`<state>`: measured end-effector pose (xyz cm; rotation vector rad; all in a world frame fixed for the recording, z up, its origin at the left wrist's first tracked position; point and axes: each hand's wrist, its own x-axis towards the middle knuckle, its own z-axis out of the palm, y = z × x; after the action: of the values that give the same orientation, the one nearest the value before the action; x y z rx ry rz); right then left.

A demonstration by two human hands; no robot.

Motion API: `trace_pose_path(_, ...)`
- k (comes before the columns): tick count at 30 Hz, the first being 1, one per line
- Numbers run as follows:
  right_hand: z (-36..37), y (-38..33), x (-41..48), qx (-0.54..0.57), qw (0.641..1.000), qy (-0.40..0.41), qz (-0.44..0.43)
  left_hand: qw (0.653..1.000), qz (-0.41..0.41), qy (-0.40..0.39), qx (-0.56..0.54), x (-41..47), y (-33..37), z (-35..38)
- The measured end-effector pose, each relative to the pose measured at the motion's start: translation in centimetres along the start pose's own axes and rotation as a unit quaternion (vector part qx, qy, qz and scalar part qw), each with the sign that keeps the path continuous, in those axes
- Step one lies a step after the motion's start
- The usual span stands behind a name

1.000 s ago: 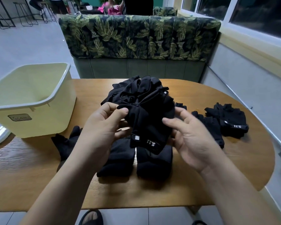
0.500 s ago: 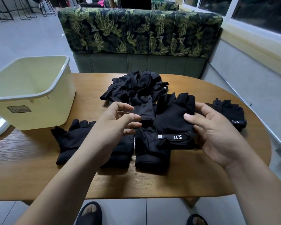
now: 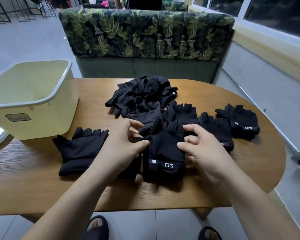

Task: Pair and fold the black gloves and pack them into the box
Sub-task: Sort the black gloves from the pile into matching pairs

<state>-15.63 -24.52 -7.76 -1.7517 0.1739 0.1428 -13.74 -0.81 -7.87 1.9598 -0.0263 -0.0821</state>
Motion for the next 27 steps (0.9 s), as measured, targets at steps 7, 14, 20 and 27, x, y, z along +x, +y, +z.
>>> trace_pose_path(7,0.9,0.4,0.7,-0.212,0.97,0.089,-0.074,0.983,0.059,0.044,0.169,0.3,-0.2,0.4)
trace_pose_path(14,0.1,1.1,1.0,-0.362,0.895,0.15,-0.215,0.944,0.217,0.041,0.245,0.1,0.3,0.5)
trace_pose_path(20,-1.3,-0.1,3.1,-0.492,0.813,0.11,-0.291,0.917,0.219,-0.112,0.312,-0.3,1.1,0.2)
trace_pose_path(27,-1.2,-2.3,6.8,-0.632,0.762,-0.032,-0.139,0.912,0.191,-0.139,0.336,-0.2,0.3,0.3)
